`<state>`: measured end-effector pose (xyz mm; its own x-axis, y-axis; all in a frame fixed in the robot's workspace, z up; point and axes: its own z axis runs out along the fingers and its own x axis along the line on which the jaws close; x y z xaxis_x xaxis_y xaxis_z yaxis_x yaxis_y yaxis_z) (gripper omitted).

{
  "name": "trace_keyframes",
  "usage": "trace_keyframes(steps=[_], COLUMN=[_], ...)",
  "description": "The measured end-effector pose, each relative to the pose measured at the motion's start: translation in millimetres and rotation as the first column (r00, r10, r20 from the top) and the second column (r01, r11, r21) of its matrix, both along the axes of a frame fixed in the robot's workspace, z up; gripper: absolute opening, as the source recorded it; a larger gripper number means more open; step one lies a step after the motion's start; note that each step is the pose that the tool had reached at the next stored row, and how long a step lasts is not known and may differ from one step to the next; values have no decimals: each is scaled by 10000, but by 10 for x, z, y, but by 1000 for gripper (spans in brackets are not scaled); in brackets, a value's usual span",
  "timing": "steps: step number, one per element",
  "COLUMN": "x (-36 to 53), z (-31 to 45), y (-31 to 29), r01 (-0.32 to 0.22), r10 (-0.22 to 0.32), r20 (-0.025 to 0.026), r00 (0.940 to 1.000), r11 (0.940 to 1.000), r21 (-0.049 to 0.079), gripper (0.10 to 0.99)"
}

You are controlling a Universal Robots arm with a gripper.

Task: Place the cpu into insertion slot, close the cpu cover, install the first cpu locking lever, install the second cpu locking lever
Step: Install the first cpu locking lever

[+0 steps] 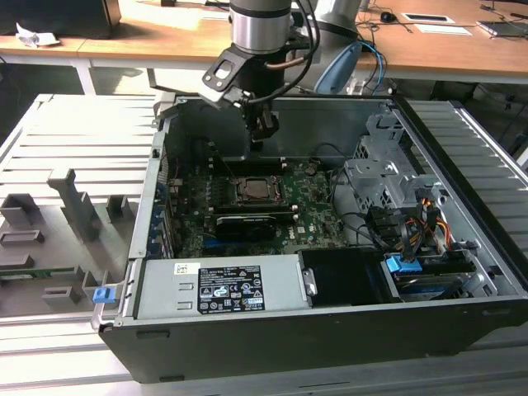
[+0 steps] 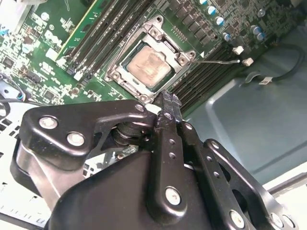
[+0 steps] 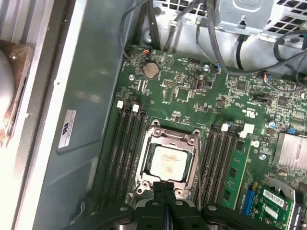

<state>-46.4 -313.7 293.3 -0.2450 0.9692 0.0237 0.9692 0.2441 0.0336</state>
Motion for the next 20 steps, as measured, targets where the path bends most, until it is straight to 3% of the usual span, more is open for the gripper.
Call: trace_keyframes(steps=[7, 10, 13, 17, 20], x=[-2, -4, -4, -3, -4], z=[-2, -2, -2, -2, -2], y=[0, 0, 0, 0, 0], r01=[-1098, -1687, -2141, -2846, -3380], r10=[1098, 1687, 2141, 2846, 3380], r20=[1, 1, 0, 0, 0], r00=[9940, 9857, 9768, 9586, 9411], r11=[9940, 9857, 9768, 9586, 9411], r21=[1, 1, 0, 0, 0], gripper=[106, 106, 106, 106, 106])
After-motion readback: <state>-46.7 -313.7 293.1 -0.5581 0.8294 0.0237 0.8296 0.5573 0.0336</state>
